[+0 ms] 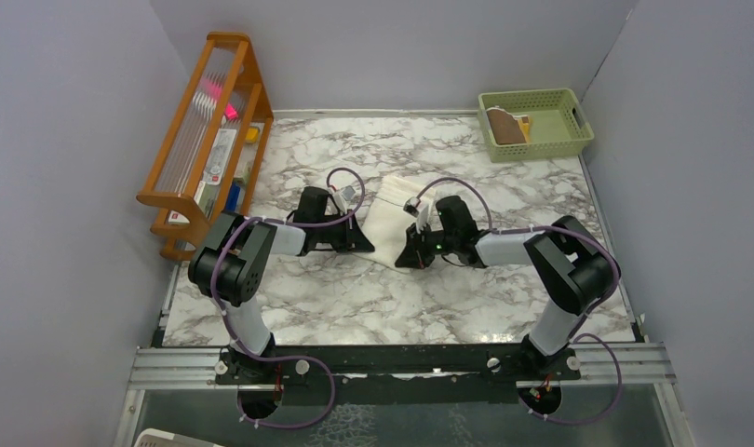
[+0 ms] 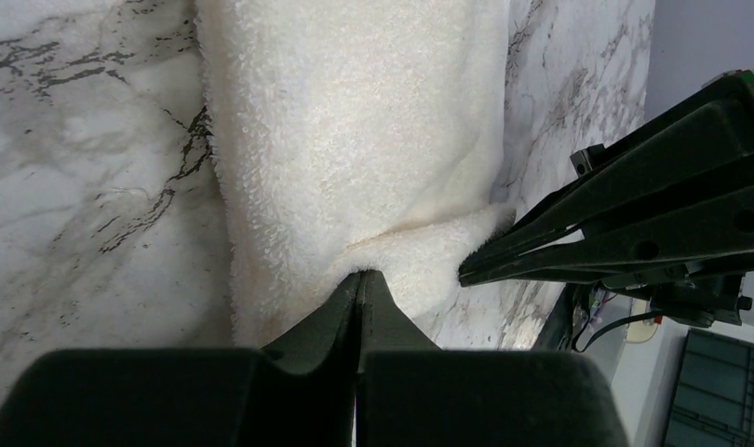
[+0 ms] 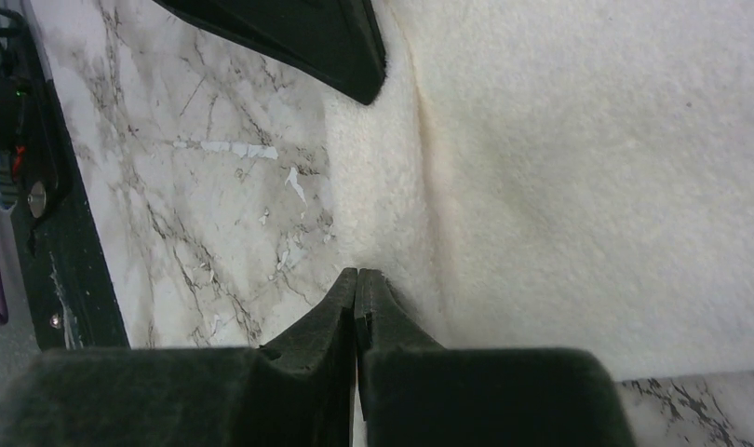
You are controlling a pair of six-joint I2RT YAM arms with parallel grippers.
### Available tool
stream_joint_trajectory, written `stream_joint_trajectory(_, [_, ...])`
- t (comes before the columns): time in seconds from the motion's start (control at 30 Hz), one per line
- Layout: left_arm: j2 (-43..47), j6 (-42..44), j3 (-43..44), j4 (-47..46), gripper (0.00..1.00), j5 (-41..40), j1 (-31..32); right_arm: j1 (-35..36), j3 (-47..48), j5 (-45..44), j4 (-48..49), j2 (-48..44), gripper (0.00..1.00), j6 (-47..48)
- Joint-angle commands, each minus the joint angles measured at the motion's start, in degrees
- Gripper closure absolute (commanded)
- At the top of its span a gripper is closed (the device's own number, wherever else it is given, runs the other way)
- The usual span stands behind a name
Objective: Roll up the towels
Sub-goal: Roll the towel at the center of the board.
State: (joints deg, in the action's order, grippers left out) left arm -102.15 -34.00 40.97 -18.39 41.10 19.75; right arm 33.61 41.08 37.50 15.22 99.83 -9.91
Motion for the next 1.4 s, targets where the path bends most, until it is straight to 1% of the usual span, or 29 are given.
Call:
stream_joint_trajectory(0.0, [-0.2, 3.5, 0.7, 5.8, 1.0, -8.7, -0.3, -2.2, -2.9, -3.4, 0.1, -1.1, 0.99, -1.5])
stream_joint_trajectory(0.13, [0.8, 3.7, 1.6, 7.0, 1.0, -8.3, -0.3, -2.7, -2.6, -3.4, -0.4, 0.2, 0.99, -1.5])
stream_joint_trajectory(0.23, [0.1, 4.2, 1.9, 7.6, 1.0, -8.4, -0.3, -2.8, -2.2, -1.3, 0.3, 0.1, 0.99, 1.2])
stream_joint_trajectory(0.27, [-0.3, 4.2, 1.8, 7.7, 1.0, -8.3, -0.3, -2.5, -2.2, -0.9, 0.7, -0.9, 0.97, 2.7])
stream_joint_trajectory(0.3, [-0.6, 4.2, 1.7, 7.5, 1.0, -8.1, -0.2, -1.9, -2.0, -1.6, 0.6, -2.1, 0.91, 4.3])
stream_joint_trajectory(0.33, [-0.8, 4.2, 1.6, 7.5, 1.0, -8.1, -0.2, -0.8, -1.6, -3.1, 0.1, -3.7, 0.84, 6.4])
stream_joint_trajectory(0.4, [-0.8, 4.2, 1.6, 7.5, 1.0, -8.1, 0.1, 2.5, -0.6, -7.9, -1.3, -6.7, 0.7, 11.5])
stream_joint_trajectory(0.5, [-0.6, 4.6, 2.0, 8.1, 1.0, -8.2, 0.1, 8.0, 0.1, -14.0, -1.5, -9.7, 0.56, 18.2])
stream_joint_trajectory(0.53, [-0.6, 4.6, 2.2, 8.3, 1.0, -8.2, 0.1, 9.7, 0.0, -15.9, -0.9, -10.3, 0.54, 20.2])
stream_joint_trajectory(0.57, [-0.6, 4.7, 2.2, 8.4, 1.0, -8.2, 0.2, 11.6, -0.2, -17.7, -0.1, -10.5, 0.44, 22.5])
stream_joint_trajectory(0.6, [-0.6, 4.7, 2.2, 8.4, 1.0, -8.2, 0.2, 13.4, -0.4, -19.2, 0.8, -10.5, 0.31, 25.1])
stream_joint_trajectory(0.63, [-0.7, 4.8, 2.2, 8.3, 1.0, -8.1, 0.2, 15.0, -0.5, -21.1, 1.8, -10.1, 0.29, 27.6])
stream_joint_trajectory(0.7, [-0.8, 4.8, 2.3, 8.4, 1.0, -7.9, 0.2, 16.7, -0.1, -23.7, 3.2, -8.6, 0.29, 30.7])
stream_joint_trajectory(0.83, [-0.8, 4.9, 2.2, 8.3, 1.0, -7.6, 0.2, 17.2, 1.6, -28.6, 3.3, -5.3, 0.29, 34.7])
stream_joint_trajectory(0.97, [-0.6, 5.1, 2.3, 8.6, 1.0, -7.6, 0.2, 17.1, 2.4, -32.7, 1.9, -2.8, 0.34, 38.7])
stream_joint_trajectory(1.13, [-0.7, 5.3, 2.6, 9.1, 1.0, -7.6, 0.2, 17.2, 3.6, -34.1, -0.5, -1.0, 0.44, 40.0])
stream_joint_trajectory(1.27, [-0.9, 5.5, 3.0, 9.6, 1.0, -7.5, 0.3, 17.1, 5.5, -36.2, -4.5, 1.1, 0.58, 40.2])
stream_joint_trajectory(1.37, [-0.7, 5.6, 3.1, 9.8, 1.0, -7.5, 0.2, 17.2, 5.9, -37.2, -6.3, 1.9, 0.65, 39.9])
